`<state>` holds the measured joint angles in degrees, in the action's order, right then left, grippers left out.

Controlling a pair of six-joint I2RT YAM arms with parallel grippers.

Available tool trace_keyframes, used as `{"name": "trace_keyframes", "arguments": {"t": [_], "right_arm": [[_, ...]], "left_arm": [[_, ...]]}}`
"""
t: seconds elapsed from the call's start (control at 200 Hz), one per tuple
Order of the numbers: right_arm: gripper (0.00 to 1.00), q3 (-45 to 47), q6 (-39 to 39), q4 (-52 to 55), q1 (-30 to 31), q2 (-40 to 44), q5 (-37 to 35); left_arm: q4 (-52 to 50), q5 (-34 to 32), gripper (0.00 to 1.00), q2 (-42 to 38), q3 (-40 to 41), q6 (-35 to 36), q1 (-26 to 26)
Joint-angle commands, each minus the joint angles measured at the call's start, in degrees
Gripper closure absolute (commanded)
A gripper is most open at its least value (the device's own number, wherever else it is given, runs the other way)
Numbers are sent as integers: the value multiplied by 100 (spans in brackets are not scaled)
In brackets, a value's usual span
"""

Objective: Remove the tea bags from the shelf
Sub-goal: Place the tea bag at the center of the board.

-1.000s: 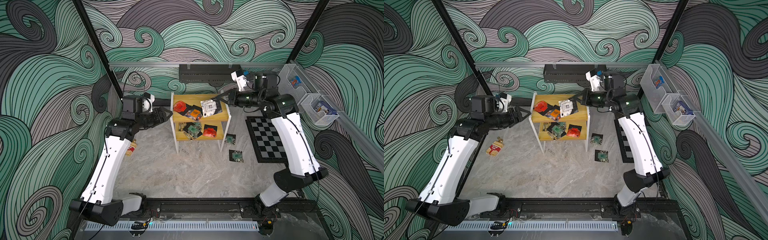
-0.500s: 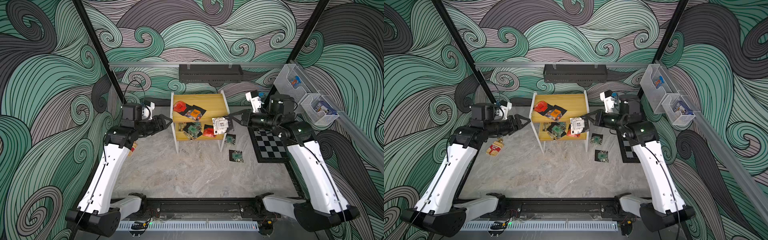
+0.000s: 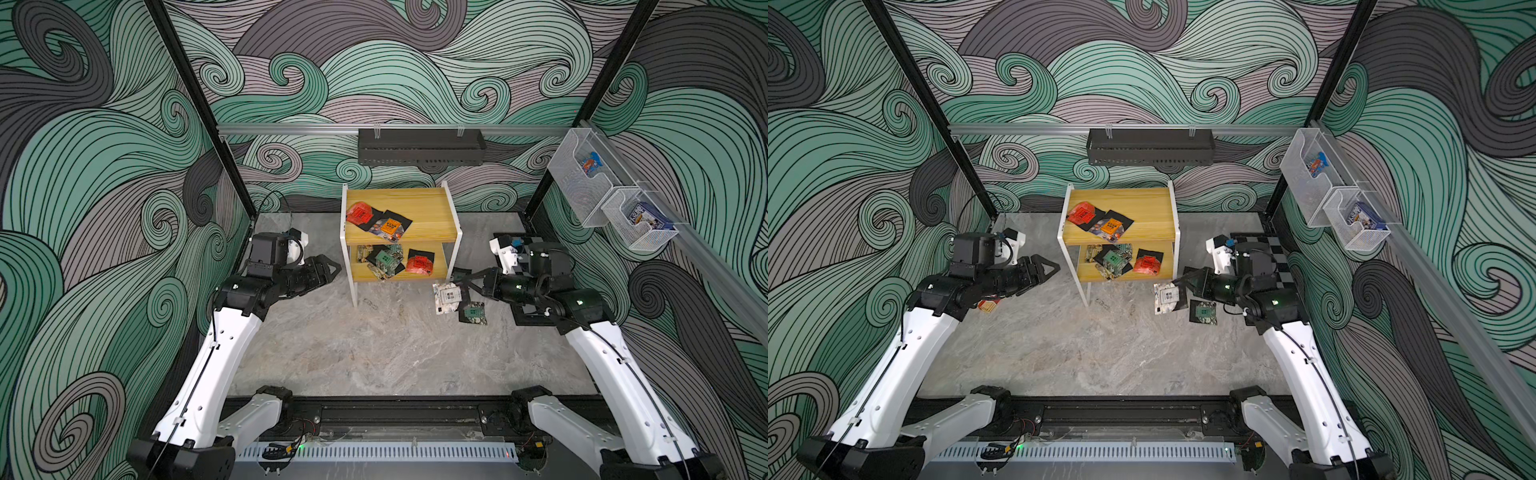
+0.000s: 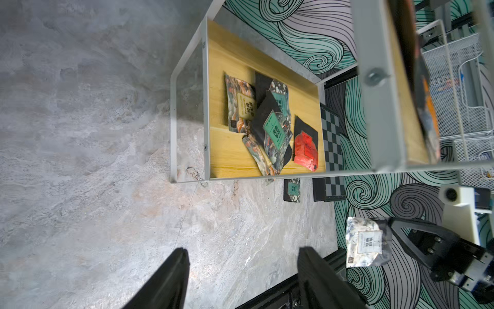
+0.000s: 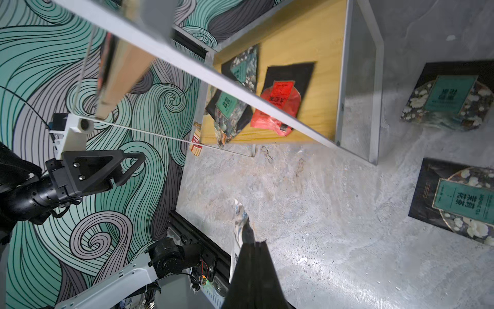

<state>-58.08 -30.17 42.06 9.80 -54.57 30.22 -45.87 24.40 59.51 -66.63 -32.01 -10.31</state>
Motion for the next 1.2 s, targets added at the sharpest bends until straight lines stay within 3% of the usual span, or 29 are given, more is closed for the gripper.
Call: {"name": "trace_keyframes", "arguments": {"t": [0.0, 0.46, 1.196], "right_arm": [[100, 562, -181, -361, -71, 250, -99], [100, 2259, -265, -758, -406, 624, -997], [100, 3336, -552, -2161, -590, -625, -1210]], "left_arm": [[194, -102, 33, -138, 176, -33, -15], [435, -129, 33, -277, 859, -131, -15], [622, -93, 33, -172, 1029, -191, -15]]}}
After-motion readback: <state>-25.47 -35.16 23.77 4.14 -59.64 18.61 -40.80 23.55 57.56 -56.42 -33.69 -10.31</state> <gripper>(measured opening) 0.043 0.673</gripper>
